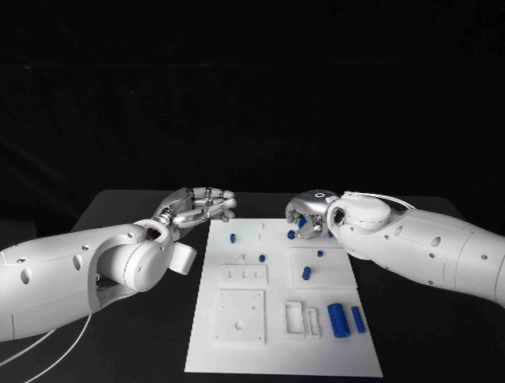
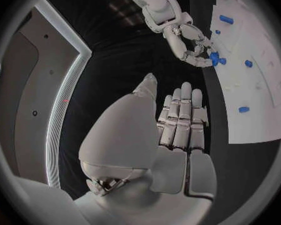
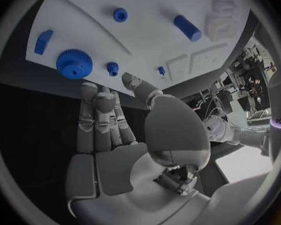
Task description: Assemble the parts on the task board
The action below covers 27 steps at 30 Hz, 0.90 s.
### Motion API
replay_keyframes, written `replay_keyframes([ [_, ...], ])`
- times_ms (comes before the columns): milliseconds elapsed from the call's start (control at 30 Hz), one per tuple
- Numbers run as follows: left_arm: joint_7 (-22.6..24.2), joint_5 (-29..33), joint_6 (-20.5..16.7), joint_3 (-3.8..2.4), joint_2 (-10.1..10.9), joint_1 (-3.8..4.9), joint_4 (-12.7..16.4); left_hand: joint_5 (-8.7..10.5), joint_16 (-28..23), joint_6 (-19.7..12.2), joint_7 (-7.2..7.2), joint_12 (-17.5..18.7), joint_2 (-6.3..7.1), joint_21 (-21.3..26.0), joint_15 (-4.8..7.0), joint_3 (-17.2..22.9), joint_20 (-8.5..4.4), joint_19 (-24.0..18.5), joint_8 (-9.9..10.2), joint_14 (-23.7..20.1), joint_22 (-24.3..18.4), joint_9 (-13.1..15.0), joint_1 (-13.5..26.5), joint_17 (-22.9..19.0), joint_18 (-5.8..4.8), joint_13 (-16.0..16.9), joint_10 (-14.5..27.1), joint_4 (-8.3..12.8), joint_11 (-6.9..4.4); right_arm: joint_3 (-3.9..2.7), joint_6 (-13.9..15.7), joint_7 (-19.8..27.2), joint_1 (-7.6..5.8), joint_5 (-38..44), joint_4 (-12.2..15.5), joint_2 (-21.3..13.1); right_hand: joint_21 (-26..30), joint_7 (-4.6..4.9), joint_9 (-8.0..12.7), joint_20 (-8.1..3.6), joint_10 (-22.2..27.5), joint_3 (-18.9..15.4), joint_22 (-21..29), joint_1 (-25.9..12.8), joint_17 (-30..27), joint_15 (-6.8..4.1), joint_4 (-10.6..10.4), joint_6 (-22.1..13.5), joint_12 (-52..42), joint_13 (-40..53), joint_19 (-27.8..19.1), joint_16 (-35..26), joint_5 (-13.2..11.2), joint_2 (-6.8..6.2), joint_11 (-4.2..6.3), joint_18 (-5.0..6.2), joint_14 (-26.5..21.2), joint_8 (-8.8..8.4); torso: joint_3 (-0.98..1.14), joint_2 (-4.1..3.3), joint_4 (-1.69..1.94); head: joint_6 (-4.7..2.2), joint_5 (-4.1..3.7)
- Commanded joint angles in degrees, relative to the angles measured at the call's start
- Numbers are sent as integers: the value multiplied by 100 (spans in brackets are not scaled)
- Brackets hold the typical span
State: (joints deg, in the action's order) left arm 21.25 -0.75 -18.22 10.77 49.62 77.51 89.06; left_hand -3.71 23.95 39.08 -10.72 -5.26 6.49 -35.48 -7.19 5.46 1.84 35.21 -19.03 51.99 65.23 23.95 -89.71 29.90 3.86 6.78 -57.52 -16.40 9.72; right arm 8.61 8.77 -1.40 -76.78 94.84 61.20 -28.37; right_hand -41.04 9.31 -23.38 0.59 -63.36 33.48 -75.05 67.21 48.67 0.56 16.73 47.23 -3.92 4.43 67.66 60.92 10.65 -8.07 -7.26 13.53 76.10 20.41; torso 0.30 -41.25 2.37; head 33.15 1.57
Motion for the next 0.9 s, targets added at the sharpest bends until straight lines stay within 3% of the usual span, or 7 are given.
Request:
replay_keyframes([
  [33, 68, -28, 102, -8, -1, 27, 23, 31, -38, -45, -133, 28, 4, 20, -40, 22, 1, -23, 38, -13, -8, -8, 59, 7, -31, -8, 26, -22, -3, 2, -122, -15, 7, 129, -72, 42, -33, -22, -8, -105, 13, 41, -104, 0, -11, 11, -6, 35, 2, -5, 85, 39, -20, 36, 4, 147, -32, -24, 2, -16, 8, -6, -15],
  [367, 80, -33, 108, -12, 11, 66, 98, 30, -43, -45, -141, 34, -2, 20, -39, 31, 0, -24, 39, -8, -8, -7, 69, 13, -30, -6, 22, -21, 3, 5, -78, -14, 52, 155, -206, 108, -46, -13, -9, -106, 1, 95, -102, -27, -28, 6, -6, 51, 1, -8, 87, 62, -22, 56, 8, 147, -40, -29, 1, -39, -7, -9, -13],
  [700, 82, -58, 121, -14, 53, 122, 185, 30, -46, -43, -142, 37, -4, 19, -39, 36, 0, -24, 38, -6, -8, -6, 72, 16, -30, -5, 18, -20, 4, 6, -34, -51, 91, 196, -269, 151, -55, -9, -9, -108, -5, 134, -102, -34, -41, 5, -5, 59, 1, -11, 86, 78, -33, 49, 10, 147, -45, -33, 7, -127, 41, -27, -14],
  [900, 132, -61, 97, -14, 64, 131, 209, 30, -49, -41, -143, 39, -2, 19, -39, 38, 0, -24, 37, -3, -7, -5, 75, 19, -29, -4, 15, -20, 4, 5, 33, -114, 95, 243, -300, 168, -60, -5, -9, -109, -6, 151, -102, -41, -50, 5, -3, 60, 3, -12, 82, 86, -40, 29, 10, 147, -49, -38, 5, -179, 47, -42, -16],
])
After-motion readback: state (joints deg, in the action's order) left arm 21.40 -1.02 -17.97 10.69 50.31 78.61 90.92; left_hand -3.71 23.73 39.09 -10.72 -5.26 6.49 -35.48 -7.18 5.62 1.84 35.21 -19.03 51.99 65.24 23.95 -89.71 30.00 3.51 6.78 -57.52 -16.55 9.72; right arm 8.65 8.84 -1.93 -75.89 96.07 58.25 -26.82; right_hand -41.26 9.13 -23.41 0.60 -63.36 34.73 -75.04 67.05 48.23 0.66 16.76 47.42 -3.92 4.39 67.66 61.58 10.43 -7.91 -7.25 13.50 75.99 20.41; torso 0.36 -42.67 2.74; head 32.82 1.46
